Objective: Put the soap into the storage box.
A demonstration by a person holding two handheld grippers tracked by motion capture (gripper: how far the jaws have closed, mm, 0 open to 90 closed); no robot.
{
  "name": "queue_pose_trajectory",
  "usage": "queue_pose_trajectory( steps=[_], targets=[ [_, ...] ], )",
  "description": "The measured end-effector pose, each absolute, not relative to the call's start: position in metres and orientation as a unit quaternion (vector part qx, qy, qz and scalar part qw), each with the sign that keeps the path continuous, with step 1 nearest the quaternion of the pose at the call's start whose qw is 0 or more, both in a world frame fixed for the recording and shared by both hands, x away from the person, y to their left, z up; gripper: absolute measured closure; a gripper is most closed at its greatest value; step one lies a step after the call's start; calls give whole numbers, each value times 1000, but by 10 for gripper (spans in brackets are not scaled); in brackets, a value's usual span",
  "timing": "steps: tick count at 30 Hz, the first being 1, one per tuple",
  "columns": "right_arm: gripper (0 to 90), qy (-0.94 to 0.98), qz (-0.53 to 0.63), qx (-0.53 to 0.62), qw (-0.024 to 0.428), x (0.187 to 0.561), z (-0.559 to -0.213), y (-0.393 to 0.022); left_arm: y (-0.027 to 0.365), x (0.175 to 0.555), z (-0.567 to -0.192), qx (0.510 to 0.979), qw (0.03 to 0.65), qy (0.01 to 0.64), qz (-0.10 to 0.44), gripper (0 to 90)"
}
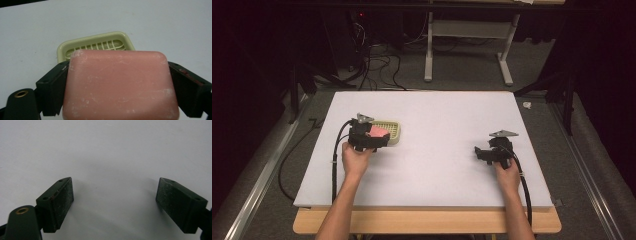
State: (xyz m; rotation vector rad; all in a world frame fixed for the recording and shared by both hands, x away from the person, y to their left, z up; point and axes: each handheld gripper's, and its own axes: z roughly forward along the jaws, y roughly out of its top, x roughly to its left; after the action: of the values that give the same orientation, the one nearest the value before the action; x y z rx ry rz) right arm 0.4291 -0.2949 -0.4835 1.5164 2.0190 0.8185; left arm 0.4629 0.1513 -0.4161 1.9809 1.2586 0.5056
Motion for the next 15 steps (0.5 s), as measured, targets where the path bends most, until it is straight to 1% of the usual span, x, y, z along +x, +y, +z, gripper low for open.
queue_pose_trajectory(
  steps=[8, 15],
  targets=[
    [154, 738, 299, 555, 241, 429, -484, -295, 150, 472, -421, 768, 348, 497, 203, 137],
    [154, 738, 299, 555, 241, 429, -484, -295, 145, 482, -420, 764, 350, 503, 202, 137]
  ],
)
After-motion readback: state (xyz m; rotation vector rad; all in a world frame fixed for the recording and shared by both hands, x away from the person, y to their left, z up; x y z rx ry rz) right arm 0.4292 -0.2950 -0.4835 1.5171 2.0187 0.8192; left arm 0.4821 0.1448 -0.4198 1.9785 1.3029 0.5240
